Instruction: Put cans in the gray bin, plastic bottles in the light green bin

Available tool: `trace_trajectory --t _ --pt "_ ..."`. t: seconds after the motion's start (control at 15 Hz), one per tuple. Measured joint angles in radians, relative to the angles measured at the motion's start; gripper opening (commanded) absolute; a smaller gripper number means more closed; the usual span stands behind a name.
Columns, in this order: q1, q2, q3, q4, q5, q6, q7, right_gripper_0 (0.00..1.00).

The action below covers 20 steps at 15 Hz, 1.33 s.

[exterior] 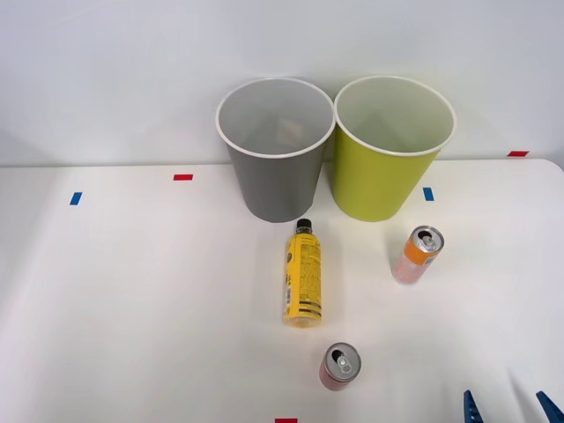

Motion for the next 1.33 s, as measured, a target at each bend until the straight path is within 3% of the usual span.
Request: trace_trajectory --t 1.33 --pt "0.000 0.000 0.000 0.000 0.000 0.000 0.000 1.00"
